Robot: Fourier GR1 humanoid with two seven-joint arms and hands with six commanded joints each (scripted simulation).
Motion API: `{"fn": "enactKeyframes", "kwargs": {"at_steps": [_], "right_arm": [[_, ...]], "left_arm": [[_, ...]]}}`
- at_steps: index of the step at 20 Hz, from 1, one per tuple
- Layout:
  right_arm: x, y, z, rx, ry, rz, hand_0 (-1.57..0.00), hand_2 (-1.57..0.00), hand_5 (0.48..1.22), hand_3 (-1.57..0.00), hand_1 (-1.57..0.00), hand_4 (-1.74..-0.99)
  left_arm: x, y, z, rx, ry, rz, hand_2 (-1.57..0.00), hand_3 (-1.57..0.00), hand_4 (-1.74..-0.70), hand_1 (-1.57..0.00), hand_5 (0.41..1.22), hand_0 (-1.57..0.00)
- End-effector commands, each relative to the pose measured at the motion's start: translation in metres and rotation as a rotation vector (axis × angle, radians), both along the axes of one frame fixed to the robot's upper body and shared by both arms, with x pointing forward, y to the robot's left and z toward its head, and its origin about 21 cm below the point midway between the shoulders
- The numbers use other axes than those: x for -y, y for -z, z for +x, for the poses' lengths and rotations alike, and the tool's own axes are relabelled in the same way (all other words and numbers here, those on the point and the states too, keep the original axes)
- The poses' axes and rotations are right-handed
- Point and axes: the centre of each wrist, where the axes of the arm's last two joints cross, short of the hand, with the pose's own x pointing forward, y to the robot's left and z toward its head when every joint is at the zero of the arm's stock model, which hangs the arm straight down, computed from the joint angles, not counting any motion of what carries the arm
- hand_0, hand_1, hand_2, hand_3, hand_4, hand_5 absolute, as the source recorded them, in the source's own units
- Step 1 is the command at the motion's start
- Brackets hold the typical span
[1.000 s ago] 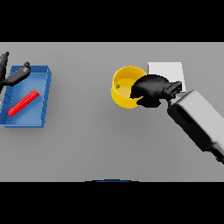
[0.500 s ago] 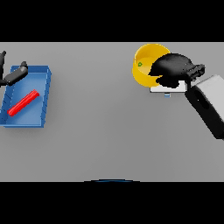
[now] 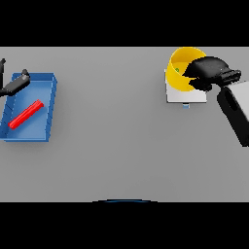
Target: Pick up the red beaker and tilt it to pour out 1 green nut into yellow bowl. Pick up the yellow bowl and place it on the metallic measuring scale.
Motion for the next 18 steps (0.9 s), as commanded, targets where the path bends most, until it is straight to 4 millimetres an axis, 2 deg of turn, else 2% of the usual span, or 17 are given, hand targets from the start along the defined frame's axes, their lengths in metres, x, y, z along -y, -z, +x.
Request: {"fn": "enactKeyframes", "kwargs": {"at_steps": [1,5,8,10,13,15,16,17,18], "right_arm": [[0.003,0.0,0.003,0.001,0.011,0.002,-1.57,-1.57,1.221,-1.25,-1.57,-1.722],[0.012,0.024,0.009,-0.013,0.046,0.005,-1.57,-1.57,1.221,-1.41,-1.57,-1.724],[0.012,0.03,0.012,-0.023,0.053,0.009,-1.57,-1.56,1.221,-1.48,-1.52,-1.727],[0.011,0.04,0.013,-0.03,0.085,-0.001,-1.57,-1.57,1.221,-1.5,-1.49,-1.727],[0.014,0.043,0.015,-0.035,0.073,0.015,-1.55,-1.57,1.221,-1.48,-1.42,-1.721],[0.015,0.045,0.017,-0.056,0.092,0.018,-1.54,-1.57,1.221,-1.17,-1.41,-1.728],[0.011,0.045,0.018,-0.066,0.097,0.027,-1.54,-1.5,1.221,-1.02,-1.44,-1.659],[0.012,0.048,0.018,-0.074,0.101,0.034,-1.52,-1.35,1.134,-0.91,-1.35,-1.596],[0.012,0.049,0.018,-0.077,0.114,0.037,-1.22,-1.13,1.053,-0.82,-1.08,-1.548]], "left_arm": [[0.0,-0.001,-0.001,-0.002,-0.004,-0.001,0.0,0.0,-0.82,0.0,0.759,0.0],[0.002,0.0,-0.002,-0.007,-0.007,0.012,0.0,0.0,-0.81,0.0,0.749,0.0],[0.002,0.0,-0.001,0.006,0.004,0.012,0.0,0.0,-0.8,0.0,0.733,0.0],[0.003,0.002,0.002,0.005,-0.003,-0.001,0.0,0.0,-0.8,0.0,0.725,0.0],[0.003,0.0,0.001,0.005,0.005,0.004,0.0,0.0,-0.81,0.0,0.734,0.0],[0.004,0.002,0.002,0.002,0.009,0.008,0.0,0.0,-0.81,0.0,0.74,0.0],[0.004,-0.002,0.003,0.002,0.003,0.005,0.0,0.0,-0.81,0.0,0.745,0.0],[0.005,0.0,0.004,-0.008,0.006,0.001,0.0,0.0,-0.81,0.0,0.745,0.0],[0.005,0.001,0.005,-0.011,0.004,0.001,0.0,0.0,-0.81,0.0,0.744,0.0]]}}
